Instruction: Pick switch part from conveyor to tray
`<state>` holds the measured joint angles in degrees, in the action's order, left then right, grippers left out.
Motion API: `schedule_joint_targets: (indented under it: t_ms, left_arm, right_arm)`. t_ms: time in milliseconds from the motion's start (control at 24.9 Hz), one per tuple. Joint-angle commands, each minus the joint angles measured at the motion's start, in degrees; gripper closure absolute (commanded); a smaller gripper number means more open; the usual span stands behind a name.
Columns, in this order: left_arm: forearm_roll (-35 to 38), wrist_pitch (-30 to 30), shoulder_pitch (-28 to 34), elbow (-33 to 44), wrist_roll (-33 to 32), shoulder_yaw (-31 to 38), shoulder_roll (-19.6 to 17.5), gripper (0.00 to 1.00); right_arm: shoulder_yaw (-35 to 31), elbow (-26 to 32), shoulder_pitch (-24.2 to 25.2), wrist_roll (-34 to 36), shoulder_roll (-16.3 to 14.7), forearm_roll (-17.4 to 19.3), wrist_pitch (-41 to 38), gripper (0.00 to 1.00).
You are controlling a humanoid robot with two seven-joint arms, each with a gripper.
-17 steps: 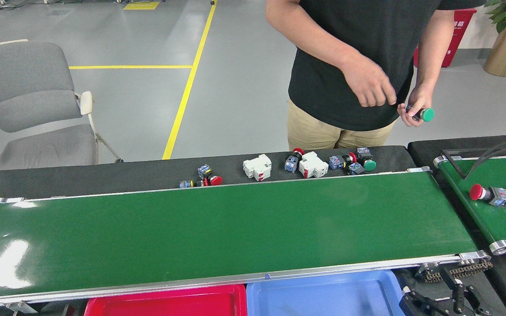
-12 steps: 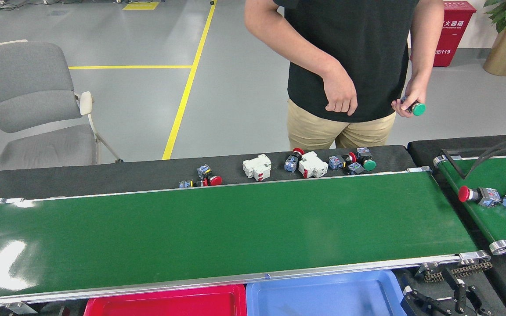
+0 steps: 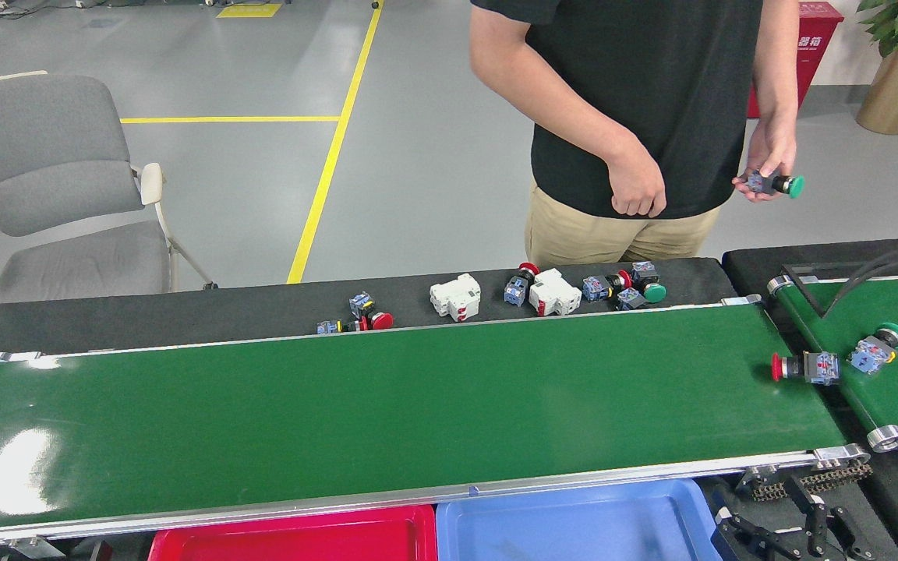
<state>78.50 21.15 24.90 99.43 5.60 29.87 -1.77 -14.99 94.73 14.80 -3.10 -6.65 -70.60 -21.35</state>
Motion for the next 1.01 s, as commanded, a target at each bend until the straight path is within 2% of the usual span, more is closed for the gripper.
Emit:
schedule_joint_targets:
  t_ms: [0,282,402,563,644,804,965]
  left_arm:
    - [-0.28,-0.15,-0.03,0.68,0.56,0.36,-0.08,0.00]
    - [-0.19,-0.58,-0.03,0.59,0.47,0.28,0.01,0.00]
    - [-0.10,-1.46,-0.73,0.24,0.47,-0.16,-0.08,0.00]
    - [-0.10,-3.92,-0.64,0.33,0.38,0.01,-0.08,0.00]
    - [-0.10,-5.59,-0.64,0.24,0.47,-0.34,-0.16,0.00]
    - [-0.10,-5.51,-0.64,0.24,0.38,-0.43,-0.25,0.00]
    - [-0.10,-5.42,-0.64,0.24,0.38,-0.43,-0.43,0.00]
  right_arm:
    - [-0.39,0.63,-0.65,0.37,-0.47,0.20,0.00,0.00]
    - [-0.66,0.54,-0.83,0.02,-1.35,0.11,2.46,0.00]
    - [-0.74,0.19,-2.32,-0.33,-2.67,0.11,4.13,0.00]
    - [-0.66,-2.18,-7.86,-4.19,-3.55,0.20,6.59,0.00]
    - [-0.48,-3.24,-8.39,-4.28,-3.81,0.11,6.24,0.00]
    - [1.27,-4.91,-8.65,-4.81,-5.13,-0.51,6.24,0.00]
    - [2.95,-6.14,-10.41,-4.90,-5.13,-0.77,6.85,0.00]
